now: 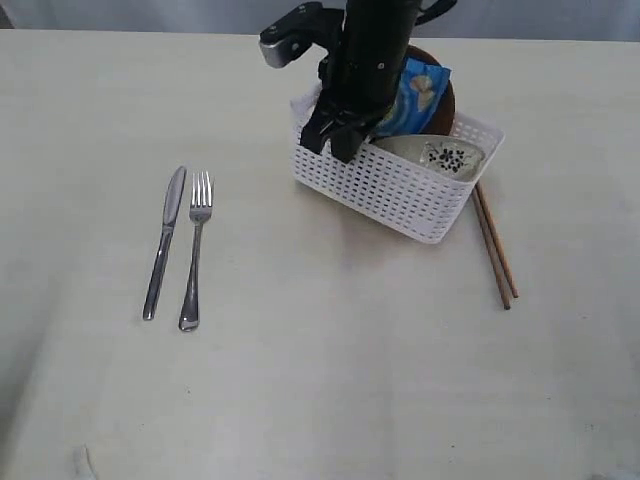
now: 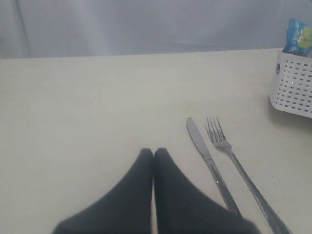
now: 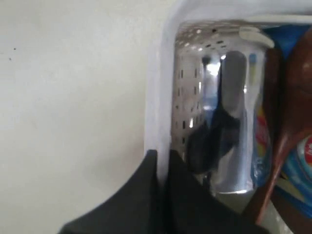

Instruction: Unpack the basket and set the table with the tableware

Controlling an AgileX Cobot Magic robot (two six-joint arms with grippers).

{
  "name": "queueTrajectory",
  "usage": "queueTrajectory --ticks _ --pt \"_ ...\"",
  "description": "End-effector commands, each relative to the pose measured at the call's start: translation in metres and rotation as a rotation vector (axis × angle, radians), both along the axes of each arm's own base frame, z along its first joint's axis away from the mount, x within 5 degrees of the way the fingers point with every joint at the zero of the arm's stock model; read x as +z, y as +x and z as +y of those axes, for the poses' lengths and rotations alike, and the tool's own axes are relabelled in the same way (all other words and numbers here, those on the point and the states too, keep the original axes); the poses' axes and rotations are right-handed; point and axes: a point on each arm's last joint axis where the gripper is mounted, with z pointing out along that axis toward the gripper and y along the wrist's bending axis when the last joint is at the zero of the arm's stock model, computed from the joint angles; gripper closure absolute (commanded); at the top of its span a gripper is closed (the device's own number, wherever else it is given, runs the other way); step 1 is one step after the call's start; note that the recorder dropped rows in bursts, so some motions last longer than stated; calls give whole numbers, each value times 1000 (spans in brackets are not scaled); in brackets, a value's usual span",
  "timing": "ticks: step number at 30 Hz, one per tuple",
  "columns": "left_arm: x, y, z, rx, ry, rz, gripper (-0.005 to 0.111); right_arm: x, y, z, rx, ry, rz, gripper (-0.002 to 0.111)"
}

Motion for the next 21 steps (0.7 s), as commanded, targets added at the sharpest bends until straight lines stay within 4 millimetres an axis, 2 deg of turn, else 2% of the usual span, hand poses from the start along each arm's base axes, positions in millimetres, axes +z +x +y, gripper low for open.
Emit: queueTrajectory --ticks 1,3,10,12,13,15,17,21 --pt "0 0 0 -4 2 -11 107 16 -4 -4 -18 23 -11 108" --pt "0 0 0 -4 2 -11 107 13 -3 -3 -21 26 0 108" --pt "0 0 0 -4 2 -11 107 -18 -16 -7 -38 -12 115 106" --pt "0 0 0 -4 2 -11 107 -21 -18 -9 -57 -19 128 89" --pt "0 0 0 -4 2 -11 107 -21 -18 -9 -72 -20 131 72" --pt "0 0 0 -4 2 -11 107 -19 -18 -9 -84 -18 129 56" --pt "0 0 0 -4 2 -11 107 -14 -19 -9 -83 -10 117 58" --pt "0 0 0 -4 2 -11 107 11 -20 -15 -81 -2 26 60"
